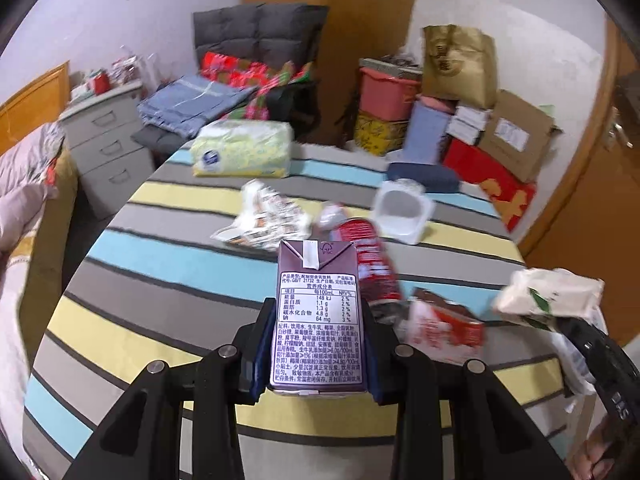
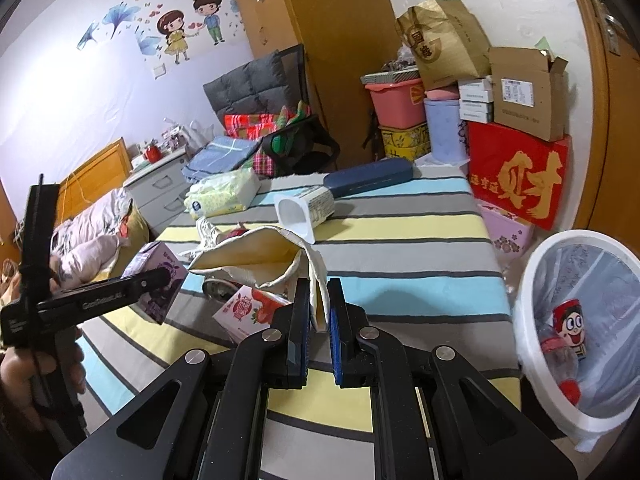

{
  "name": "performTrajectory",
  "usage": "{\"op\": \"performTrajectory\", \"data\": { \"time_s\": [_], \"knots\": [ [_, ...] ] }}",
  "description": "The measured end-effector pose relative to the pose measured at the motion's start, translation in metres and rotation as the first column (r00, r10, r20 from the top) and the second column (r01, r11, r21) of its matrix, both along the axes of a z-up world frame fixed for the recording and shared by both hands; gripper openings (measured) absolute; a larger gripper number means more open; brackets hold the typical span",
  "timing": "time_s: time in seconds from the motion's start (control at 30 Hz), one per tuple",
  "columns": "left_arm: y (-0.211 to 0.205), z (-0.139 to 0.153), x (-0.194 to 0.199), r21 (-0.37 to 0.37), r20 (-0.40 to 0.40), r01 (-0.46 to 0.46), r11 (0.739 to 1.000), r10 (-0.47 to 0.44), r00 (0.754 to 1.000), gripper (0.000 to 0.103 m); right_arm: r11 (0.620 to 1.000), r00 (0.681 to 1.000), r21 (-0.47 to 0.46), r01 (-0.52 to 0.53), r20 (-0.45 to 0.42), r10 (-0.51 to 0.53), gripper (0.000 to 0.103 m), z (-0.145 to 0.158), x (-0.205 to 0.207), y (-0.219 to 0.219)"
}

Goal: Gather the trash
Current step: 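Carry the cloth bag and purple carton over the wastebasket and open both grippers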

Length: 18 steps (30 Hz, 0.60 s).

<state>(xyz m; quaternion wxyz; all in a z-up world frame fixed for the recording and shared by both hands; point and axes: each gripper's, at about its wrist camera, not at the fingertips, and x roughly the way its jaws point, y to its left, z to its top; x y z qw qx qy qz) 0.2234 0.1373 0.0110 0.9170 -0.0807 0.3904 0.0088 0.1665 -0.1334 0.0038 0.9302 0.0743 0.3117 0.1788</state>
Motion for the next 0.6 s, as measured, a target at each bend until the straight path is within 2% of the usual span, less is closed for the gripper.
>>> {"op": "performTrajectory", "data": {
  "time_s": [0.37,0.6],
  "knots": [
    [-0.067,0.030,-0.014,-0.002,0.066,0.143,0.990,-0.143,0.988,0.038,0.996,0.995,0.024,0.082,0.048,-0.083,0.008,0.015,-0.012,-0.038],
    [-0.127,0.042,-0.021,0.002,0.096,0.255,0.967,-0.254,0.962,0.038,0.986,0.984,0.041,0.159,0.069,-0.161,0.009,0.022,-0.021,-0.075]
  ]
}}
